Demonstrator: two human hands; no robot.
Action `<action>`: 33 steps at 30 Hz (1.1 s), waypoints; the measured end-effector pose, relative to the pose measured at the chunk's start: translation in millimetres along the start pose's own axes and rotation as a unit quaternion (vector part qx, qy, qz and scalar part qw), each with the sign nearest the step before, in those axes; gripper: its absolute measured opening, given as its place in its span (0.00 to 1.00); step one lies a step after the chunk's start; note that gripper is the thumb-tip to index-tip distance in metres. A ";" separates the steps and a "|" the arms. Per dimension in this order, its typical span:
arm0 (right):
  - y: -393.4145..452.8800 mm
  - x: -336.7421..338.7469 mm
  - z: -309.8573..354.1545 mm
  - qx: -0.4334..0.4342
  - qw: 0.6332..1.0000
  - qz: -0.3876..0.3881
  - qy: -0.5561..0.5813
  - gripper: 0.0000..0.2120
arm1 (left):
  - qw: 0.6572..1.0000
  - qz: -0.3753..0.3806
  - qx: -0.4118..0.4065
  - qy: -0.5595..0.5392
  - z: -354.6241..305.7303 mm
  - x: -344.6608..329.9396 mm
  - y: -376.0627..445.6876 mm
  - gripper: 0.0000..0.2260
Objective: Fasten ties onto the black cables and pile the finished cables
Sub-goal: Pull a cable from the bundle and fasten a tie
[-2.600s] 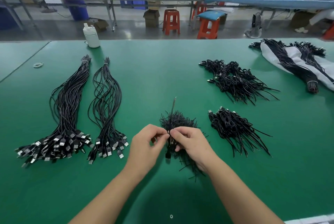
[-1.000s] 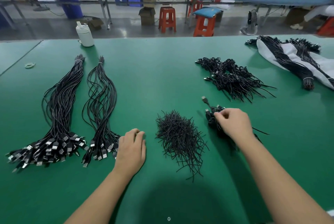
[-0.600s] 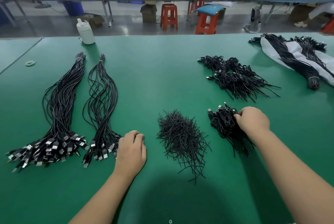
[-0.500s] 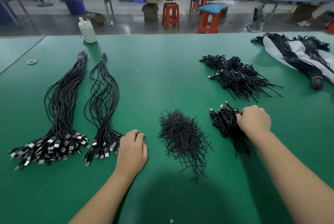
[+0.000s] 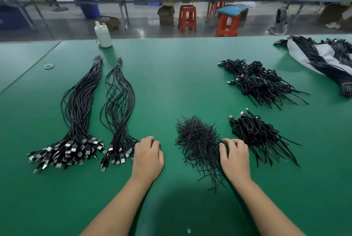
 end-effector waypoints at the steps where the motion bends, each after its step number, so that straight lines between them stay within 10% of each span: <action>1: -1.7 -1.9 -0.2 0.004 1.000 -0.003 0.004 0.14 | 1.000 0.003 0.001 0.001 -0.2 0.0 0.0 0.05; 9: -2.7 -6.9 1.4 0.021 0.999 0.022 -0.031 0.20 | 1.000 0.009 0.014 0.009 -2.3 9.2 5.2 0.07; 13: -2.8 -7.7 1.3 0.014 0.999 0.025 -0.036 0.23 | 0.984 -0.049 0.170 0.009 40.0 41.7 30.4 0.14; 18: -2.2 -7.7 2.5 0.010 0.998 0.028 -0.051 0.23 | 0.912 0.172 0.358 0.102 110.4 55.7 46.9 0.19; 33: -4.1 -6.8 3.6 0.010 0.997 0.031 -0.064 0.23 | 0.959 0.092 0.235 0.127 104.5 63.7 60.6 0.04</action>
Point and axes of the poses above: each hand's wrist, its own y-axis towards the middle knuckle, its own x-axis out of the back of the hand, z = x × y, the point moved 4 cm from there along y, towards the middle knuckle, and after that the axes turned 4 degrees about x, right-handed, at the moved point
